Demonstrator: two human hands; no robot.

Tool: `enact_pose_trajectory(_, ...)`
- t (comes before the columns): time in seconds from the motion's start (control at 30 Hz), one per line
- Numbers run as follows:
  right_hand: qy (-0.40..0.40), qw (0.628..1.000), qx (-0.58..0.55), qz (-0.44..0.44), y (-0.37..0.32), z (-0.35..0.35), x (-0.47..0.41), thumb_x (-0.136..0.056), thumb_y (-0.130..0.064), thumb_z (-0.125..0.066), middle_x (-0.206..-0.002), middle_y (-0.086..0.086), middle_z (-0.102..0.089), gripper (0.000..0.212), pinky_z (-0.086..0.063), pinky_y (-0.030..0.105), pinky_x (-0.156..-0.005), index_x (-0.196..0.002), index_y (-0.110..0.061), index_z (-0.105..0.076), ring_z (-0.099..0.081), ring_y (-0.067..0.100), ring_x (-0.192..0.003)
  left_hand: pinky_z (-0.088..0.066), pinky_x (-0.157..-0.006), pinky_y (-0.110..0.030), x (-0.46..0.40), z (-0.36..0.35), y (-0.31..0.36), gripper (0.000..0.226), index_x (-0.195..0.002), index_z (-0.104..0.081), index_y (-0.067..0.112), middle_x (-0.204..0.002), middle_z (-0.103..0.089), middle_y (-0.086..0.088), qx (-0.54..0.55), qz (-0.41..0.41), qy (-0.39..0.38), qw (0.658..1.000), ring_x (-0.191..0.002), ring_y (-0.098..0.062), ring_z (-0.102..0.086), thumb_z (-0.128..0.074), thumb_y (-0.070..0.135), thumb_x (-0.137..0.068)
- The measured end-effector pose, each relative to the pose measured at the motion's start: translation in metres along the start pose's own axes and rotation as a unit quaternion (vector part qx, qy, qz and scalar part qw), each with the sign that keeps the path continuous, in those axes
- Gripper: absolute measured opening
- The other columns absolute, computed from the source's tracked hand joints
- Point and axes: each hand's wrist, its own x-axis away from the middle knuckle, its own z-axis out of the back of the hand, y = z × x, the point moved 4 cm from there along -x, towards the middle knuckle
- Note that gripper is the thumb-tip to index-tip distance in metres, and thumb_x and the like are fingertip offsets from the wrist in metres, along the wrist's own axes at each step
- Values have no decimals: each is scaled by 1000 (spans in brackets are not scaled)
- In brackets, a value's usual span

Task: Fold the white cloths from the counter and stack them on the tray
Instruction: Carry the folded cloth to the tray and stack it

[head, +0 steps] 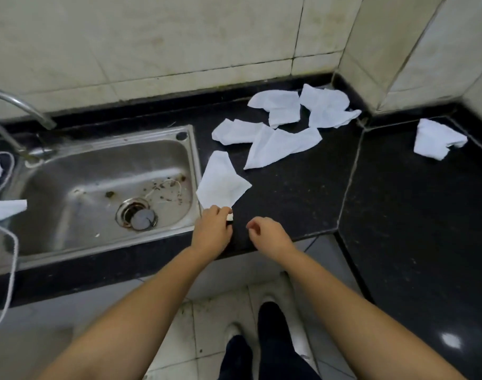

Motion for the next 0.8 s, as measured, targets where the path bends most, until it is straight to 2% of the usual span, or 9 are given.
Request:
enact_pose_trajectory(0.1,-19,1000,13,-2,-13,-6,-38,-97,-19,-44,-121,13,-57,28,-47,39,-91,-119,-10,-58,-56,29,-107,-41,-94,-36,-19,-11,-10,39,-130,-45,18,-128,-49,-5,-64,10,-14,998,-118,-25,-44,-51,24,-91)
enact_pose_trajectory(0.23,-31,999,-1,-42,-22,-17,-74,-95,-20,-45,-114,12,-63,25,-48,37,-83,-112,-8,-59,-58,28,-104,-36,-86,-33,-36,-25,-21,24,-114,-53,12,-118,-53,-7,-91,15,-9,996,-109,-26,-48,-45,18,-92)
enact_pose_trajectory(0.37,-48,995,-63,-68,-26,-25,-88,-94,-27,-50,-103,12,-67,27,-51,37,-84,-104,-5,-62,-62,28,-97,-35,-75,-28,-41,-23,-26,18,-99,-60,7,-104,-60,-10,56,63,20,996,-95,-24,-54,-45,12,-93)
enact_pose_trajectory(0.47,-39,987,-135,-80,-22,-13,-90,-92,-25,-56,-105,8,-69,24,-50,32,-88,-105,-7,-67,-64,22,-99,-43,-76,-26,-37,-18,-19,17,-106,-58,13,-102,-60,-3,174,93,19,980,-92,-18,-57,-49,13,-92)
enact_pose_trajectory(0.53,-8,989,-131,-64,-19,7,-86,-92,-19,-56,-103,2,-68,21,-46,24,-80,-105,-9,-68,-61,15,-95,-50,-76,-28,-33,-13,-5,24,-116,-51,19,-99,-60,1,244,68,-6,967,-88,-16,-60,-50,14,-93)
enact_pose_trajectory(0.57,2,990,-129,-55,-17,17,-82,-92,-18,-55,-99,1,-67,20,-44,23,-79,-104,-9,-69,-60,13,-92,-50,-73,-24,-31,-8,5,31,-123,-46,21,-98,-59,4,277,41,-18,960,-85,-14,-61,-48,13,-94)
enact_pose_trajectory(0.67,3,989,-146,-33,-13,44,-67,-93,-18,-54,-95,1,-67,17,-51,31,-83,-100,-11,-68,-62,15,-91,-47,-69,-12,-32,7,29,55,-141,-30,30,-90,-59,8,328,0,-39,944,-81,-4,-60,-44,6,-93)
enact_pose_trajectory(0.73,-7,990,-137,-18,-11,60,-53,-92,-22,-56,-90,0,-66,15,-52,31,-77,-98,-14,-68,-62,15,-85,-46,-73,-16,-40,16,40,45,-134,-43,28,-93,-62,2,290,-30,-56,955,-83,-9,-59,-45,10,-94)
enact_pose_trajectory(0.8,-9,994,-112,1,-9,77,-34,-89,-23,-59,-81,-4,-63,14,-49,24,-66,-98,-16,-67,-58,11,-74,-43,-75,-24,-48,24,52,20,-110,-60,20,-96,-61,-1,199,-74,-67,975,-87,-15,-57,-49,17,-94)
